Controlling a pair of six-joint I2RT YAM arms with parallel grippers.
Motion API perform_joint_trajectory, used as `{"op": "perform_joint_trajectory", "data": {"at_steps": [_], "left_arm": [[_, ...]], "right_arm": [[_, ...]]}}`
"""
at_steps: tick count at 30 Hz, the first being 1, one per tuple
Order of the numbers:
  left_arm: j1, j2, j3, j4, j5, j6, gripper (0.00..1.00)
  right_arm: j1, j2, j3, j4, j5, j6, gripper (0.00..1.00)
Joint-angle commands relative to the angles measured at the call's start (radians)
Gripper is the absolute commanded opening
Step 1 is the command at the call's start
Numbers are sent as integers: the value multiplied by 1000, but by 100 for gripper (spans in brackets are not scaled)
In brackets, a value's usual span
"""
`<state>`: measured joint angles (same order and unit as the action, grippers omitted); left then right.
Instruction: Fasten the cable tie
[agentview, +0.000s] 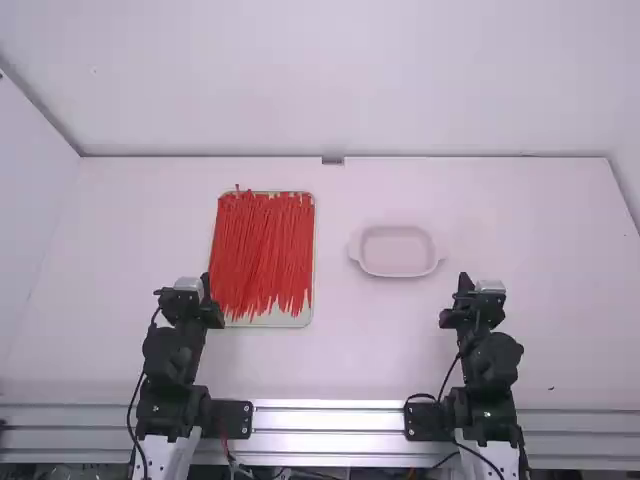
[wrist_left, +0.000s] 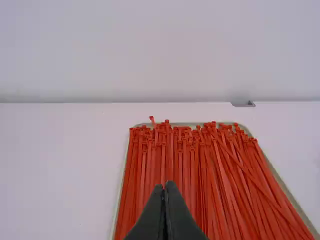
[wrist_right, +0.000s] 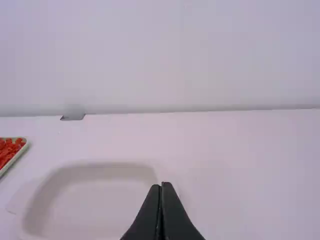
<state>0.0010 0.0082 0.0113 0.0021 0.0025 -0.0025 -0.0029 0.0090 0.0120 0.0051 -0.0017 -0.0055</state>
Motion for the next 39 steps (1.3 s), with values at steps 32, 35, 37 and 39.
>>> {"op": "perform_joint_trajectory", "data": {"at_steps": [32,35,37,39], "left_arm": [[-18,550,521,-317,92,-3,37],[-20,616,592,-361,104,-2,42],[-22,655,636,-387,111,0,45],[-24,721,705,-423,124,-8,50]], "right_arm": [[82,536,434,-241,-86,43,37],[103,606,495,-275,-84,49,43],[117,647,532,-295,-82,53,46],[138,707,590,-331,-94,60,51]]}}
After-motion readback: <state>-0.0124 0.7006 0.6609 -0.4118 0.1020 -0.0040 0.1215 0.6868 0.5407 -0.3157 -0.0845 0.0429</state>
